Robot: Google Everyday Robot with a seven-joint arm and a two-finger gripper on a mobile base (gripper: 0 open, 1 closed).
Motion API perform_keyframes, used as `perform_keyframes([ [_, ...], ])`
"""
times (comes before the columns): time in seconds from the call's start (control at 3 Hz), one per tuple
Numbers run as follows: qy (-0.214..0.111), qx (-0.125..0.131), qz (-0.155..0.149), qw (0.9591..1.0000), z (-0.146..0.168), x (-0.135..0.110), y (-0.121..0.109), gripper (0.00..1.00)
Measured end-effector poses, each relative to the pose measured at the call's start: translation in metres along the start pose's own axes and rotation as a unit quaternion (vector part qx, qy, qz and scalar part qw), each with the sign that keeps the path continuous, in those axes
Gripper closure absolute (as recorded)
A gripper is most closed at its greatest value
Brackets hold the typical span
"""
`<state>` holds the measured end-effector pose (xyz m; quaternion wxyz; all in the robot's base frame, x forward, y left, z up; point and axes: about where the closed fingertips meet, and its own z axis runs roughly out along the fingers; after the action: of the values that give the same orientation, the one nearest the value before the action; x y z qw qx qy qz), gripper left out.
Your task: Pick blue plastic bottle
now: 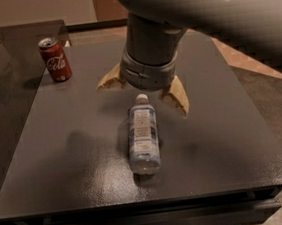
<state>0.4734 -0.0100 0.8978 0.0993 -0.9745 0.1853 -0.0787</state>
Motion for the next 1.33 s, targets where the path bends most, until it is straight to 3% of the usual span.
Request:
perform_keyframes([
  [0.67, -0.002, -0.079, -0.062, 0.995, 0.036, -0.003, 0.018, 0.0],
  [1.0, -0.006, -0.103, -0.078, 0.9916, 0.046, -0.004, 0.026, 0.18],
  [1.33, -0.011, -0.109, -0.081, 0.9907, 0.047, -0.004, 0.029, 0.41],
])
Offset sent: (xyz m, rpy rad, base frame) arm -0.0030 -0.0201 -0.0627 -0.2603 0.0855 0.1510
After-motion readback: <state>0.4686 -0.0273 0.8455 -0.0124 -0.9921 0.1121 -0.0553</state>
